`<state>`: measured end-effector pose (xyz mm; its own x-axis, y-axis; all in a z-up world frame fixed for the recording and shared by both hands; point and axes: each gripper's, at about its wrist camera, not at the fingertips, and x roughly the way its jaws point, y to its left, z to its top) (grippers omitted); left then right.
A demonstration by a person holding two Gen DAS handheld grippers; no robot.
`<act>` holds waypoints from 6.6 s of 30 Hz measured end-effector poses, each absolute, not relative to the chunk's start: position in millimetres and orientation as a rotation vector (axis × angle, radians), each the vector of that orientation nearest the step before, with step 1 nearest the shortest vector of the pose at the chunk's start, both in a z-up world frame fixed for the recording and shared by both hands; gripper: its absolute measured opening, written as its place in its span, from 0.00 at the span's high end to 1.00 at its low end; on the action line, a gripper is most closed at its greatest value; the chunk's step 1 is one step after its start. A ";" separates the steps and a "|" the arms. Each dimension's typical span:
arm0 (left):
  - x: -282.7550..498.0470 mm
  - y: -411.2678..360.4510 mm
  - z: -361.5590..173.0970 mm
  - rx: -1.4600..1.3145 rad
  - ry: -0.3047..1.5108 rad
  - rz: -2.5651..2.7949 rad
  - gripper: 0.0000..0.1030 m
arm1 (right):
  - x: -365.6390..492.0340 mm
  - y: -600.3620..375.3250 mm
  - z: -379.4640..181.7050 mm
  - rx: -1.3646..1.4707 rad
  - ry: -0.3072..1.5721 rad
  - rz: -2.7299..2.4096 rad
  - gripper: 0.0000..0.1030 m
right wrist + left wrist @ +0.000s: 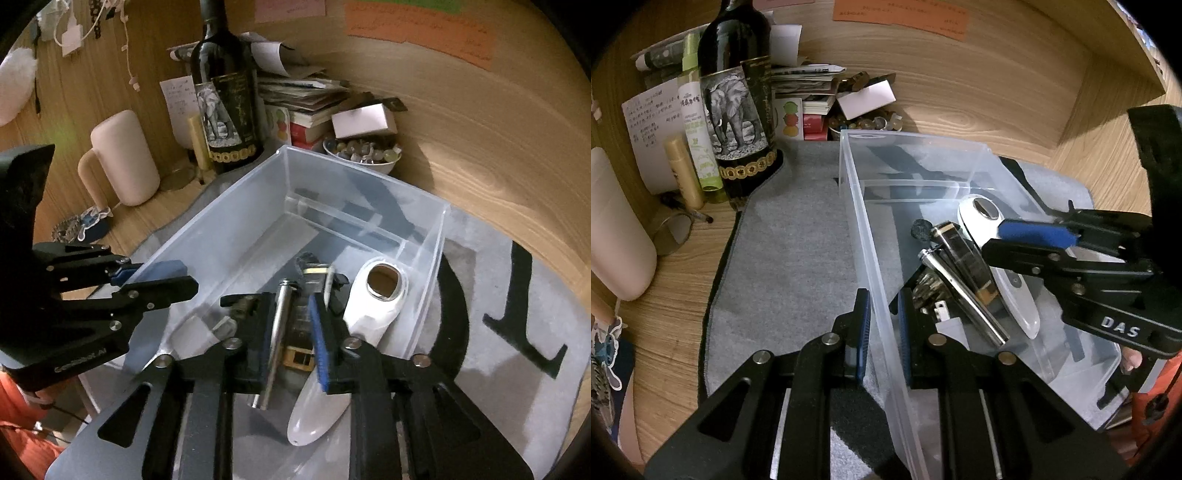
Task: Organize rigid objects
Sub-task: 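Lift the flashlight into the clear box and release it, then move the right gripper to the keys and grasp the key ring, then carry the keys into the clear box and open the right gripper, then grasp the small black cap on the rug with the right gripper, then carry the black cap into the clear box and release it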
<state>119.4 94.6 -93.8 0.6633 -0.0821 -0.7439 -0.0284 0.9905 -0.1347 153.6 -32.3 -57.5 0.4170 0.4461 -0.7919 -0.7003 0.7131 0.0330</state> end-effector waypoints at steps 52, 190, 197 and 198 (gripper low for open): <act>119.1 95.3 -93.8 -0.143 0.838 -0.024 0.87 | 116.1 -172.0 -102.0 -0.208 0.941 0.364 0.55; 115.6 95.4 -94.9 -0.152 0.829 -0.030 0.87 | 103.7 -163.2 -64.9 -0.173 0.840 0.411 0.82; 115.4 95.1 -95.5 -0.152 0.830 -0.031 0.87 | 111.6 -151.1 -36.9 -0.176 0.740 0.430 0.82; 115.4 95.2 -95.5 -0.153 0.830 -0.031 0.87 | 112.8 -148.6 -32.4 -0.169 0.726 0.436 0.82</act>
<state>115.3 95.2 -95.5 0.6753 -0.0873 -0.7324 -0.0322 0.9885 -0.1475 112.8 -148.6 -32.4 0.6633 0.3261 -0.6736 -0.4414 0.8973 -0.0003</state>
